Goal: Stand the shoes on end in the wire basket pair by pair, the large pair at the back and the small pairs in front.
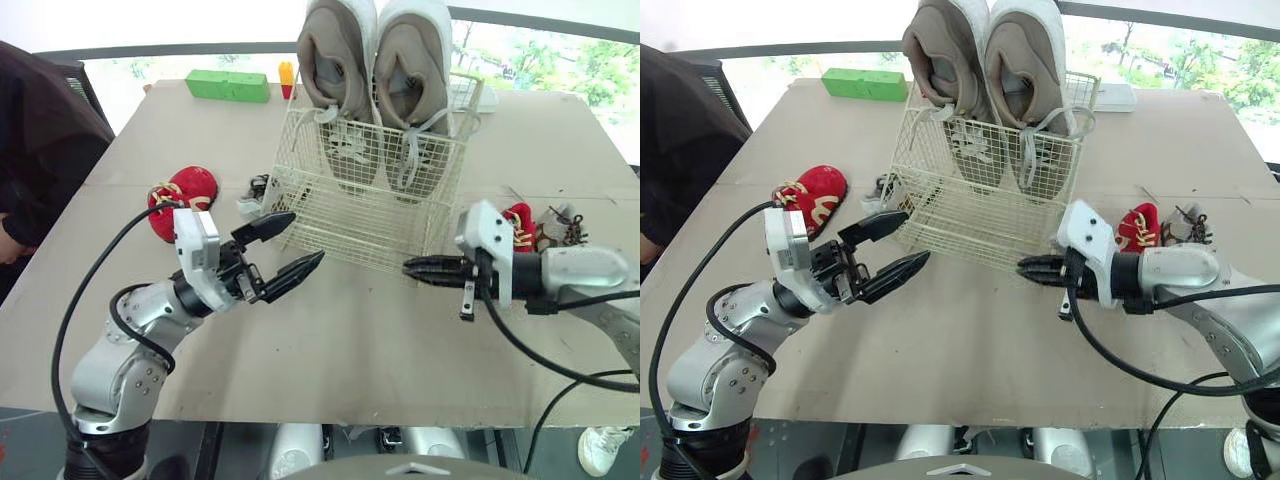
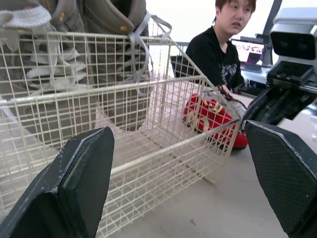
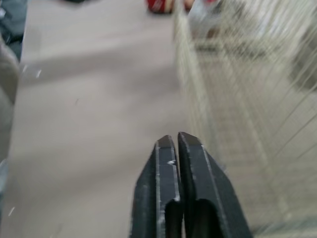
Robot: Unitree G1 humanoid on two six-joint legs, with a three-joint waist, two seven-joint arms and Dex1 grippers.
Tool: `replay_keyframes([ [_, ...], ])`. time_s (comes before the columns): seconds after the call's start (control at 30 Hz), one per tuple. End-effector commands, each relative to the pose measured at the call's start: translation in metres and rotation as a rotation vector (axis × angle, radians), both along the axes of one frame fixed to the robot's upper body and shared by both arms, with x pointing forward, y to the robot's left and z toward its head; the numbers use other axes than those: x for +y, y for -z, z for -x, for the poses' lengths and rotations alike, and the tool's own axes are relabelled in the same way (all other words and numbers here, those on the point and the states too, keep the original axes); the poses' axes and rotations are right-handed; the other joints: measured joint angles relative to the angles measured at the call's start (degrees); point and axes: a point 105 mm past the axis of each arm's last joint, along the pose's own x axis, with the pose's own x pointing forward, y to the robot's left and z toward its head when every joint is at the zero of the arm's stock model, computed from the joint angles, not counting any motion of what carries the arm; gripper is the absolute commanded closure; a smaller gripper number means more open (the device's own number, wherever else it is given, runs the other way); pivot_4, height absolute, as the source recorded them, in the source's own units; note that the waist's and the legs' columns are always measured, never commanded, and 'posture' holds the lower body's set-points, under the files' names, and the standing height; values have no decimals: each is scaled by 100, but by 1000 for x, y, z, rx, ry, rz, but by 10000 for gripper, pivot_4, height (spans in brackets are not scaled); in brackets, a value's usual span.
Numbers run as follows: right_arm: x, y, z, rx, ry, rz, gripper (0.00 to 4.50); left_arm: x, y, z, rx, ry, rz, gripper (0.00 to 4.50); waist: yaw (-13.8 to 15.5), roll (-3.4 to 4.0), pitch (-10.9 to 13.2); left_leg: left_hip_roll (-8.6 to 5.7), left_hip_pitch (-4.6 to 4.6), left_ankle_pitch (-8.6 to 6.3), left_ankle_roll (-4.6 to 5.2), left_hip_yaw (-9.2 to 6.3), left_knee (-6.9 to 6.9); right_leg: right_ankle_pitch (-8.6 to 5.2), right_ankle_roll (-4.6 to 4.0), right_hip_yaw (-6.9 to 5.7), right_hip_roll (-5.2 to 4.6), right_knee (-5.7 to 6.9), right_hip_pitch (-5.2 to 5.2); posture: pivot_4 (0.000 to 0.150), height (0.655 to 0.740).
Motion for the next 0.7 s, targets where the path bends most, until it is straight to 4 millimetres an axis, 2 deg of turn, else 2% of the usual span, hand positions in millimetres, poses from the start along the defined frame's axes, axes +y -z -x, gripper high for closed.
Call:
replay_keyframes([
  [0.03,-1,4,-2,-36,13,40,44520,2,-7,3,-31,-3,-7,0,1,0,0,0,0,0,0,0,0,0,0,0,0,0,0,1500,7400],
  [0.23,-21,21,-38,-108,235,79,44520,14,-6,3,-31,-55,-16,0,6,-4,-1,0,0,10,-16,0,1,0,0,0,0,-2,1,1500,7400],
  [0.33,-46,26,-53,-124,362,133,44520,21,-4,5,-18,-93,-14,0,14,-5,-2,0,1,10,-17,1,1,0,0,0,0,-1,2,1500,7400],
  [0.4,-61,22,-62,-138,446,126,44520,28,-2,6,-6,-120,-12,0,31,-6,-2,0,0,10,-17,1,1,0,-1,0,0,-2,2,1500,7400],
  [0.57,-84,8,-92,-255,624,127,44520,52,3,0,34,-247,40,0,61,-5,-2,0,3,10,-17,2,1,2,-4,1,2,-2,1,1500,7400],
  [0.6,-81,4,-92,-280,594,117,44520,55,3,-2,44,-283,58,0,70,-5,-2,0,2,10,-17,2,1,2,-4,1,2,-2,1,1500,7400],
  [0.67,-59,-7,-82,-290,464,-4,44520,68,8,-5,48,-362,43,0,77,-7,-1,-1,1,9,-15,3,2,2,-4,1,1,-3,2,1500,7400],
  [0.7,-51,-8,-70,-243,382,-52,44520,73,9,-7,54,-407,44,0,67,-6,-1,0,1,9,-15,2,1,4,-7,1,4,-4,2,1500,7400],
])
